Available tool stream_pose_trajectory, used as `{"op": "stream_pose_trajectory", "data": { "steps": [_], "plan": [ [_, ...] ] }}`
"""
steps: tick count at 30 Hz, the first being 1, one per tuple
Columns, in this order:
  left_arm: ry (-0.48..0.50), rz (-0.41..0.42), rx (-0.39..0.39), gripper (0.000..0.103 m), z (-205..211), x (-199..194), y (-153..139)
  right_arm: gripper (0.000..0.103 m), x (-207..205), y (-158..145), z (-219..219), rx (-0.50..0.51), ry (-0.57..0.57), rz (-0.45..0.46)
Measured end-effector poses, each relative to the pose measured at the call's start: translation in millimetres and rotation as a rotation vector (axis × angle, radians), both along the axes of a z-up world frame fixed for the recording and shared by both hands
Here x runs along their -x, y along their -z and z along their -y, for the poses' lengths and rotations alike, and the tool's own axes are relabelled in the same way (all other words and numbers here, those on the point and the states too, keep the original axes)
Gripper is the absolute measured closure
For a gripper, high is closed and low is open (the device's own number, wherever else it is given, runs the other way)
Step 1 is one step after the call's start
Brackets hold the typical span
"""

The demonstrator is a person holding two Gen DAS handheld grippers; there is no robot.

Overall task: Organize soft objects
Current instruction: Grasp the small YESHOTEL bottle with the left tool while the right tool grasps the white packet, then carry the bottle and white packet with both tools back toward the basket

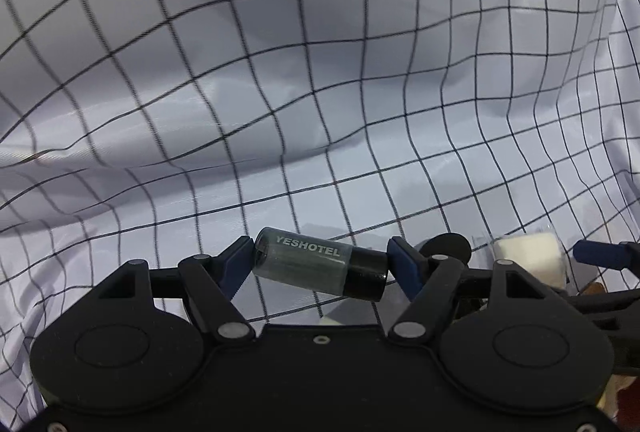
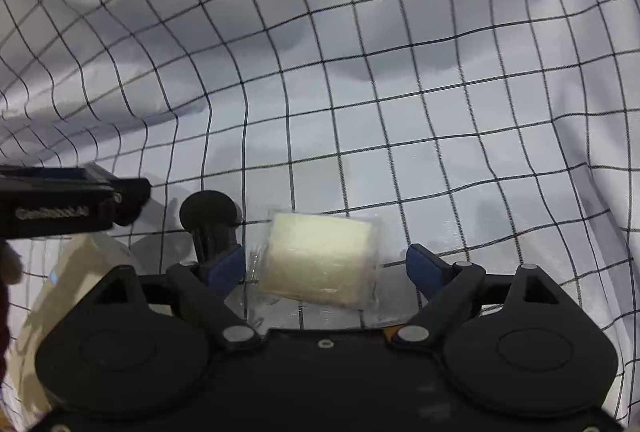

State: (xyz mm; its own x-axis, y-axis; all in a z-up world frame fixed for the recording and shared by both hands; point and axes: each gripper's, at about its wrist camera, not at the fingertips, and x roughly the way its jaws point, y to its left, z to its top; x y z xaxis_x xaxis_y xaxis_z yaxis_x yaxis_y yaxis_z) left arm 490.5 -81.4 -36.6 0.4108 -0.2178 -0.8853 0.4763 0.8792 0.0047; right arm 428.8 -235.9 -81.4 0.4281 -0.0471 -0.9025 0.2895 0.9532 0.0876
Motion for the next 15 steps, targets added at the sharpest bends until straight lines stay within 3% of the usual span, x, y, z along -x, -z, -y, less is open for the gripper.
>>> {"op": "stream_pose_trajectory", "data": {
  "steps": [4,10,15],
  "plan": [
    [-0.029,0.001,0.016,0.035,-8,2,-3,0.017,-6,7,-7,0.035,-0.019,-0.023],
    [-0.052,0.027,0.037,0.035,-19,18,-19,0.042,-10,14,-10,0.061,-0.038,-0.043],
    [-0.058,0.049,0.051,0.035,-17,30,-31,0.044,-3,5,1,0.036,-0.030,-0.008]
  ]
}}
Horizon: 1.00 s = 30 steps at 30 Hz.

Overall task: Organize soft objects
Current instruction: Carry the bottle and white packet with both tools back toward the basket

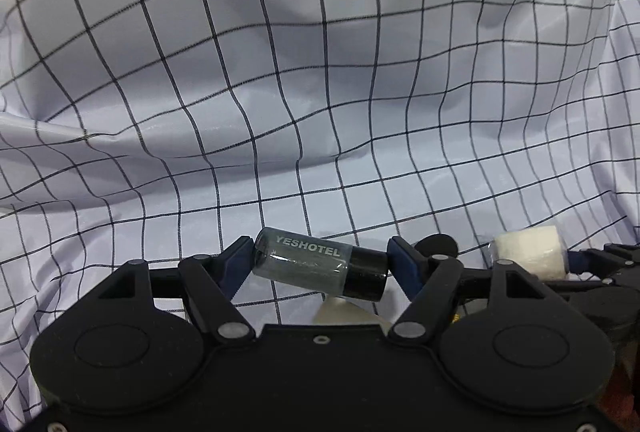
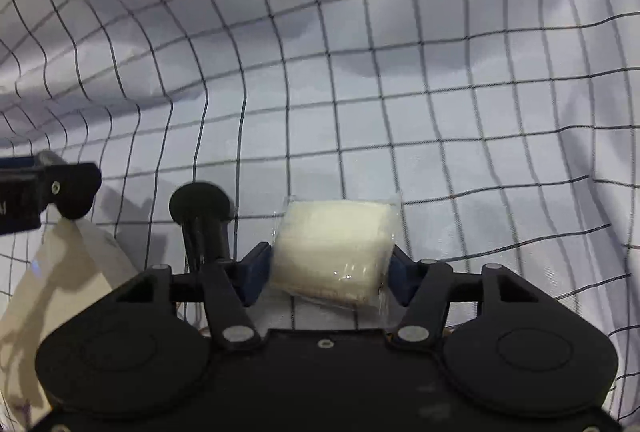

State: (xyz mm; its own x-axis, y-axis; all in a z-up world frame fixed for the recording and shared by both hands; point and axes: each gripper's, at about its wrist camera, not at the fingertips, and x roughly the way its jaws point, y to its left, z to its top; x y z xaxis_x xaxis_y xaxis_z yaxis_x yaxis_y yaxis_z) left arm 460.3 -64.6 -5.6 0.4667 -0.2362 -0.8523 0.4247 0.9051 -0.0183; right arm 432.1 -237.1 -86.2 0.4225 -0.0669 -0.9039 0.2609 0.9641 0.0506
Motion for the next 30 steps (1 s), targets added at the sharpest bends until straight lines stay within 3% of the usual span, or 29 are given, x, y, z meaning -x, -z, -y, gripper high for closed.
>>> {"op": "stream_pose_trajectory", "data": {
  "steps": [15,30],
  "plan": [
    [-0.046,0.047,0.086,0.035,-10,74,-51,0.043,71,-77,8,-0.003,-0.033,0.178],
    [-0.066,0.113,0.192,0.035,-43,209,-86,0.043,208,-142,-19,-0.013,-0.172,0.378]
  ]
}}
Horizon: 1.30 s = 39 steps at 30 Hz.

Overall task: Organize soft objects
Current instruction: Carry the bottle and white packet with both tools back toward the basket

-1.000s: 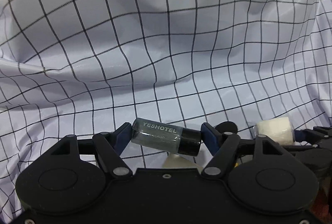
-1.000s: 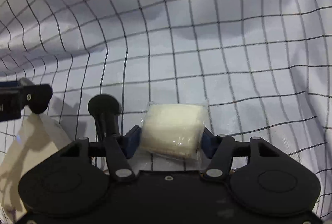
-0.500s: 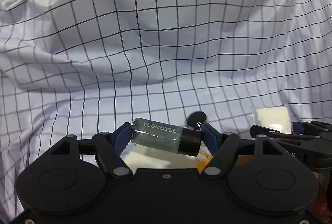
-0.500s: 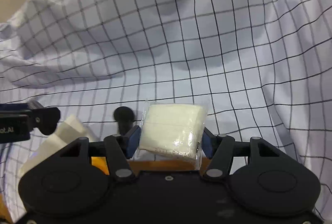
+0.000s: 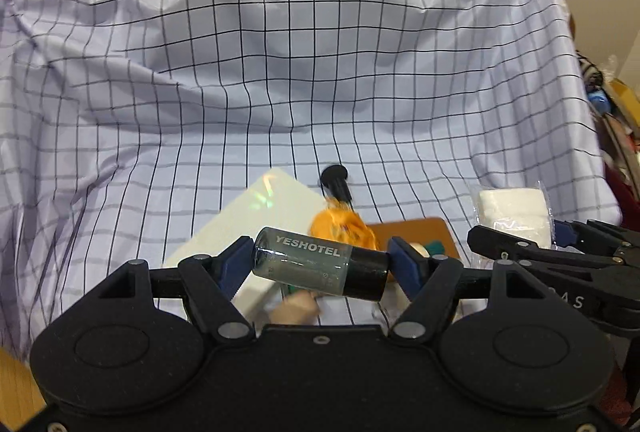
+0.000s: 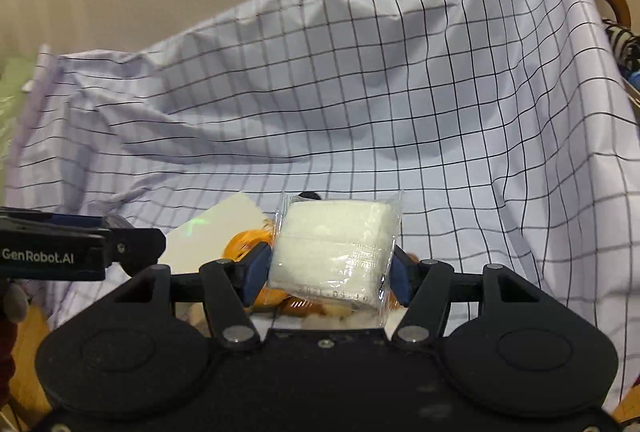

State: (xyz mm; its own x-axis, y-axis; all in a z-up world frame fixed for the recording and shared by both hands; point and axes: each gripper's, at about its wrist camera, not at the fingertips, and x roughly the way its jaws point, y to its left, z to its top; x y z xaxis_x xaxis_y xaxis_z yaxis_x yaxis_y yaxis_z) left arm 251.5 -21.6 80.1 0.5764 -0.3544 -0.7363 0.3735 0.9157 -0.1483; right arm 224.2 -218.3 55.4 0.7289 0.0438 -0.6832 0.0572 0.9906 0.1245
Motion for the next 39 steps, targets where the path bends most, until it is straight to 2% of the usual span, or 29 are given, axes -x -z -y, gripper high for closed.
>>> {"op": "stream_pose_trajectory", "data": {
  "steps": [3,9,13,19,24,39],
  "plan": [
    [-0.005,-0.001,0.021,0.035,-8,23,2,0.042,28,-4,-1,-0.026,-0.022,0.002],
    [-0.026,0.010,0.014,0.035,-15,67,14,0.042,75,-2,-4,-0.060,-0.030,0.004],
    [-0.037,-0.013,0.033,0.035,-18,94,25,0.042,102,3,-4,-0.087,-0.021,-0.006],
    [-0.065,-0.020,0.017,0.035,-19,130,40,0.042,143,13,-8,-0.101,-0.036,-0.014],
    [-0.096,-0.034,0.023,0.035,-21,153,49,0.042,168,20,-8,-0.118,-0.036,-0.019],
    [-0.171,0.003,0.026,0.035,-22,204,54,0.042,213,33,-5,-0.123,-0.016,-0.031]
  ]
}}
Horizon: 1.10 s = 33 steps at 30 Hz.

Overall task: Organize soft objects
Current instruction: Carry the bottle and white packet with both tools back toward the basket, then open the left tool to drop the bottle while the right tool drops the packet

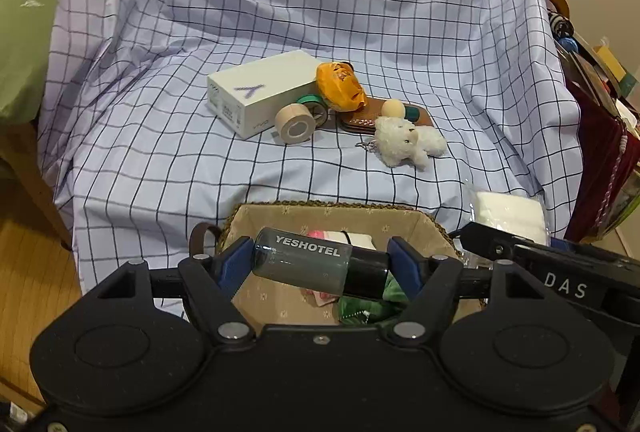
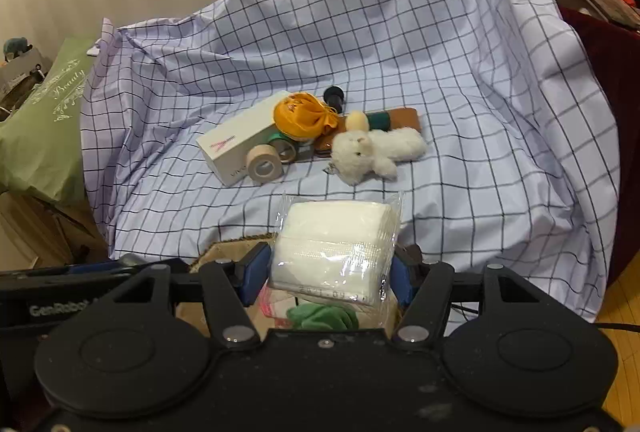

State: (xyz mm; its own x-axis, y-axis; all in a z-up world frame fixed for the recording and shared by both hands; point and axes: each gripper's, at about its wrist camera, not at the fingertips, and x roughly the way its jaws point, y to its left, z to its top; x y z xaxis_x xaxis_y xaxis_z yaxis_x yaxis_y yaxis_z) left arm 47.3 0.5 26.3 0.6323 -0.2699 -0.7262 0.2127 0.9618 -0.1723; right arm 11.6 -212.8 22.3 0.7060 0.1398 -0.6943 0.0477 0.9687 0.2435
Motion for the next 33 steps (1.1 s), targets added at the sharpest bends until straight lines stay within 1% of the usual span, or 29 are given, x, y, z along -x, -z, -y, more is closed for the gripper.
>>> {"op": "stream_pose_trajectory", "data": {
  "steps": [4,8,11,15,20,25,33],
  "plan": [
    [-0.025,0.013,0.001,0.035,-2,10,0,0.042,6,5,0,0.014,-0.001,-0.008],
    [-0.038,0.028,0.002,0.035,-5,14,-2,0.043,2,12,-8,0.038,-0.029,-0.023],
    [-0.049,0.022,0.004,0.035,-9,12,0,0.044,-4,20,-18,0.060,-0.051,-0.038],
    [-0.056,0.004,0.007,0.035,-11,10,7,0.044,-8,27,-23,0.062,-0.062,-0.063],
    [-0.055,-0.021,-0.001,0.035,-10,7,17,0.044,-5,26,-18,0.088,-0.032,-0.062],
    [-0.047,-0.056,-0.024,0.035,-3,2,33,0.044,-3,27,-11,0.079,0.000,-0.072],
    [-0.022,-0.076,-0.060,0.035,5,0,43,0.044,1,33,-8,0.070,0.016,-0.091]
  ]
}}
